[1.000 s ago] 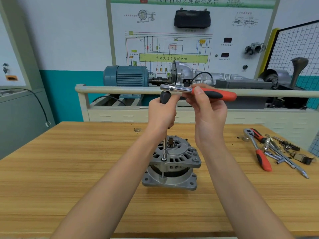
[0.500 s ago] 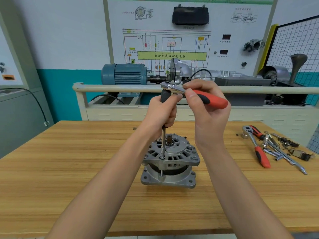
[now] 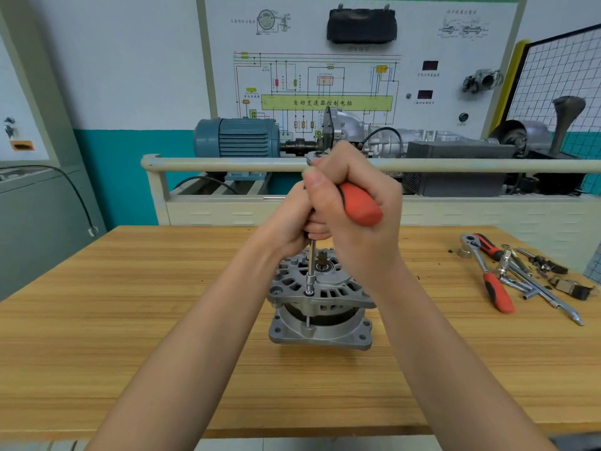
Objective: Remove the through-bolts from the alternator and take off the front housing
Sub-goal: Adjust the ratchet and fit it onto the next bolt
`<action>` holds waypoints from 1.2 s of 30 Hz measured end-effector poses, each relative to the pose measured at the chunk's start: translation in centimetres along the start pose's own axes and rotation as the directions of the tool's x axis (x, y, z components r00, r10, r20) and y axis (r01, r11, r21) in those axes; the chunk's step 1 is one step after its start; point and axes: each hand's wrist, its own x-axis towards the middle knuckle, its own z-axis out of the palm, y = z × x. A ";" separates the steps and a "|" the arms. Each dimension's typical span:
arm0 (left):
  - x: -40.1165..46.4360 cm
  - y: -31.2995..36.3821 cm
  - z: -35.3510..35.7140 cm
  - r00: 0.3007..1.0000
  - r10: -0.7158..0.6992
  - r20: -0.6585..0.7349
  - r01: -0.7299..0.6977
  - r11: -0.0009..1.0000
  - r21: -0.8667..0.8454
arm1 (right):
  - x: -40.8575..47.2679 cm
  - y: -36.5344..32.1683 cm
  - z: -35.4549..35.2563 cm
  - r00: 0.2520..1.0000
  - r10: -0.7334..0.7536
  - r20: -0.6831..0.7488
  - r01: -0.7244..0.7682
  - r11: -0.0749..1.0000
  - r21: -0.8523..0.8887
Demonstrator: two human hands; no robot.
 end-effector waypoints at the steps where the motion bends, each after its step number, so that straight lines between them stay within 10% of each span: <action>1: 0.2 -0.5 -0.4 0.999 -0.048 -0.024 0.048 0.999 -0.020 | 0.2 -0.1 0.3 1.000 0.004 0.023 -0.004 1.000 0.004; 11: 0.2 -1.2 -0.3 0.975 0.066 -0.212 -0.055 0.997 0.058 | 0.8 0.2 0.3 0.977 0.181 -0.114 -0.122 0.910 0.396; 16: 0.2 -1.0 0.0 0.982 0.046 -0.183 -0.032 0.996 0.082 | 2.3 1.4 -1.9 0.841 0.519 -0.154 -0.159 0.509 0.846; 24: 0.9 0.4 -0.1 0.988 -0.102 0.115 0.086 0.987 0.134 | 4.4 5.9 -4.4 0.554 0.832 0.014 0.018 -0.029 0.999; 30: 1.8 0.0 0.3 0.992 -0.101 -0.071 0.106 0.992 0.065 | 4.1 5.1 -3.1 0.617 0.760 -0.205 -0.044 0.294 0.955; 36: 1.7 -0.3 0.8 0.955 -0.036 -0.295 0.068 0.993 0.098 | 1.7 2.2 0.9 0.902 0.127 -0.412 0.024 0.939 0.342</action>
